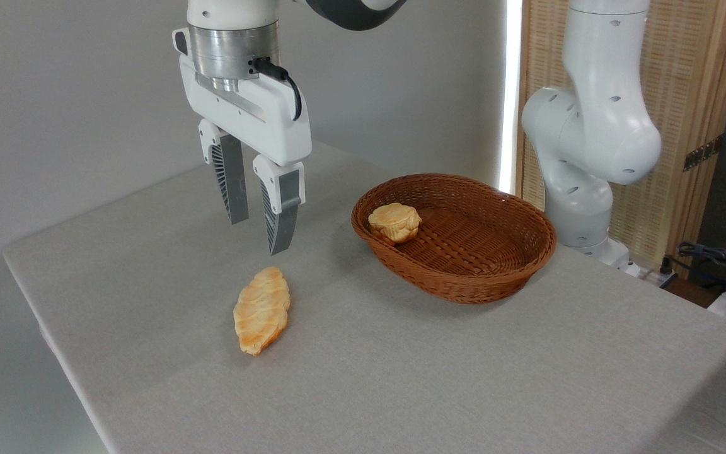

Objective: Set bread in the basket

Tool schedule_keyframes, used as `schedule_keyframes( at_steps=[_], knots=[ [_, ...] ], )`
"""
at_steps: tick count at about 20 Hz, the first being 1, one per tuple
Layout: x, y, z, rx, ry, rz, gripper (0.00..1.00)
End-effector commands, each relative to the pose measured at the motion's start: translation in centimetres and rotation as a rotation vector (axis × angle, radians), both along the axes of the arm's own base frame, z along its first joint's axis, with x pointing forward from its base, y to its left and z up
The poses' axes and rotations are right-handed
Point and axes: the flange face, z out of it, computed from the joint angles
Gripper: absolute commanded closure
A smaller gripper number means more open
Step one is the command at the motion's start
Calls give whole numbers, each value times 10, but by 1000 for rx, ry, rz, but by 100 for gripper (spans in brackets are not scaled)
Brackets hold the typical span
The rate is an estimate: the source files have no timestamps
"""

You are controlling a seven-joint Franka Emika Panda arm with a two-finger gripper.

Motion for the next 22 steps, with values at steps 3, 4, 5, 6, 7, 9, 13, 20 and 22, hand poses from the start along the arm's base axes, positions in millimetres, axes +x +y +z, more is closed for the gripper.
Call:
schedule_keyframes(
  at_steps=[3, 4, 5, 6, 7, 9, 13, 20, 22],
  knots=[
    [-1, -7, 1, 4, 13, -11, 0],
    [0, -7, 2, 2, 12, -10, 0],
    [-1, -8, 1, 2, 13, -10, 0],
    [-3, -10, -1, 5, 36, -20, 0],
    [-7, -17, -3, 10, 60, -34, 0],
    [-8, -18, -5, 13, 73, -34, 0],
    [-7, -17, -5, 12, 66, -33, 0],
    [-8, -18, -6, 14, 80, -31, 0],
    [-9, -19, -6, 14, 80, -34, 0]
  ],
)
